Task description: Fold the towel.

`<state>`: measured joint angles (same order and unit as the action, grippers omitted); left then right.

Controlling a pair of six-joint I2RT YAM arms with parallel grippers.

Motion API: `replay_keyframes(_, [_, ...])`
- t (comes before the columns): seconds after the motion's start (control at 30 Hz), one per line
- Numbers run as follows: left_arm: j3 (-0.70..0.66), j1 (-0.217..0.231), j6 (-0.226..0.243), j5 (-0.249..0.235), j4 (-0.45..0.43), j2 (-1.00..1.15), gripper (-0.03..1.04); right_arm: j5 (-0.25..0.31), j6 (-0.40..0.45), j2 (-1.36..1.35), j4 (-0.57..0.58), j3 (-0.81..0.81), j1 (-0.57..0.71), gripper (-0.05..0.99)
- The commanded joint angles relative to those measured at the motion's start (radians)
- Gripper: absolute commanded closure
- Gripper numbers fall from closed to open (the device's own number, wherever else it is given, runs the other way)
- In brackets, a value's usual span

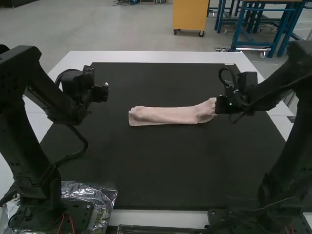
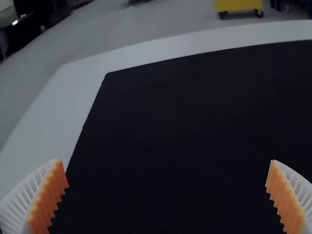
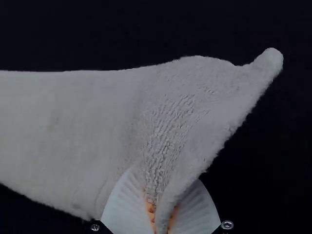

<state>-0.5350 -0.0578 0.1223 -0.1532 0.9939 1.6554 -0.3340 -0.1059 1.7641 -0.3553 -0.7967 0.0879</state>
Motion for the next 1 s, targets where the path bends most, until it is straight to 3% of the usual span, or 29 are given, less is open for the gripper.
replay_keyframes(0.0, [-0.020,-0.004,-0.010,0.004,0.003,-0.031,0.05,-0.020,0.028,-0.025,-0.007,-0.042,0.099,0.96])
replay_keyframes(0.33, [0.012,-0.004,-0.019,0.001,0.029,-0.054,0.05,0.004,0.081,0.080,-0.031,-0.142,0.319,0.96])
replay_keyframes(0.97, [0.075,0.003,-0.035,-0.014,0.035,-0.126,0.05,0.004,0.118,0.328,-0.057,-0.384,0.530,0.96])
